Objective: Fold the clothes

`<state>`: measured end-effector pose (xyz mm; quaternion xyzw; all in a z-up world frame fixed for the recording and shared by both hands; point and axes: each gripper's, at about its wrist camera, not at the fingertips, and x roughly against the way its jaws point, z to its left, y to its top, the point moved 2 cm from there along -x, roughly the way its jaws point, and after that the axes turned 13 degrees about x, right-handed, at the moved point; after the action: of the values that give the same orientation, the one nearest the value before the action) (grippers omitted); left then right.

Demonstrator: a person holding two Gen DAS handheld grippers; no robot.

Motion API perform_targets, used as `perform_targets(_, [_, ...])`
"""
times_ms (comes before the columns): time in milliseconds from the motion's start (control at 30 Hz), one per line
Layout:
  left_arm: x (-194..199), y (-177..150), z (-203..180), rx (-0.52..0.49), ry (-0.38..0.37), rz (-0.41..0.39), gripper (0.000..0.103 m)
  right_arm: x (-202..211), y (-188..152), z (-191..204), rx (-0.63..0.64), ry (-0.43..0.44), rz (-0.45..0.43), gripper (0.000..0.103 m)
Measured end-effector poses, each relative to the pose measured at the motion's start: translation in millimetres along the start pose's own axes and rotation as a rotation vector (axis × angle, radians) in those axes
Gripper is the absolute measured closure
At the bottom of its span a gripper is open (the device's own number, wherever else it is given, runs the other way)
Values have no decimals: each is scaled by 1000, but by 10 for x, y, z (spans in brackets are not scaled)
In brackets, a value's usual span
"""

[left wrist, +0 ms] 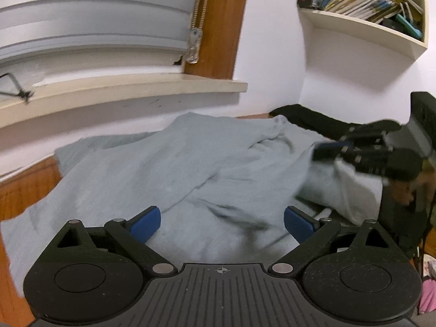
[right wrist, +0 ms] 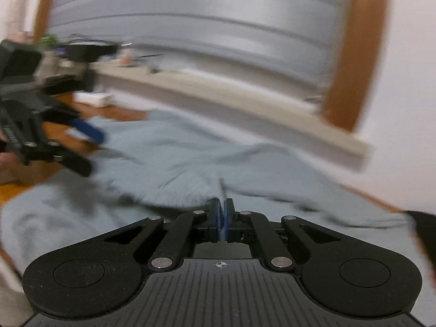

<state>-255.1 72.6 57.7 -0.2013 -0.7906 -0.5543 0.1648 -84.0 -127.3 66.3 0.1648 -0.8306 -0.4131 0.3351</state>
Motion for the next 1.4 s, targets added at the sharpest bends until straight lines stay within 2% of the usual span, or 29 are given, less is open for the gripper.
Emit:
perform_targets(233, [-254,175,-245,-4,-90,10,5,759,-623,-974,-15,-383,148,100])
perform_targets(433, [-530,280,-543,-70,-86,12,5,1114,-1240,-1489,-88,-569,300,100])
perform_targets(600, [-784,323,-599,-90,-54,30,5,1416,-1752,-1912,-150,-724,428,99])
perform_targets(633, [-837,324,-598,-87,-55,39,4,1390,-1790,-1916,-163,-716,427,98])
perform_targets(733, [-990,329,-595,-82,-51,59,4,1221,-1778,-1817,-203,-673,376,81])
perform_targets(767, [-1040,332,-596,-81,-49,64,3,1179,-1762,-1800,-228,-666,342,76])
perform_targets(867, [-1187,364,-618,-85,-43,74,2,972,-1686,-1798,-336,-557,226,64])
perform_targets(967, [-1320,419,-613,-113,-26,95,5,609,-1669,-1812,-380,-425,184,64])
perform_targets(1000, [-1357,434,-599,-122,-21,107,6,499,-1680,-1833,-381,-412,199,64])
perform_targets(1100, [-1448,459,-555,-147,-10,151,27,185,-1732,-1922,-368,-416,287,64])
perform_targets(1167, [-1477,432,-531,-167,-1,179,41,172,-1723,-1991,-405,-422,269,64])
perform_targets(1267, [-1487,387,-458,-178,4,195,53,127,-1666,-2012,-442,-336,203,63])
perform_targets(1333, [-1485,384,-411,-175,4,188,55,42,-1675,-1986,-425,-280,219,63])
perform_targets(1400, [-1496,407,-373,-174,28,180,62,-130,-1728,-2016,-409,-246,268,63])
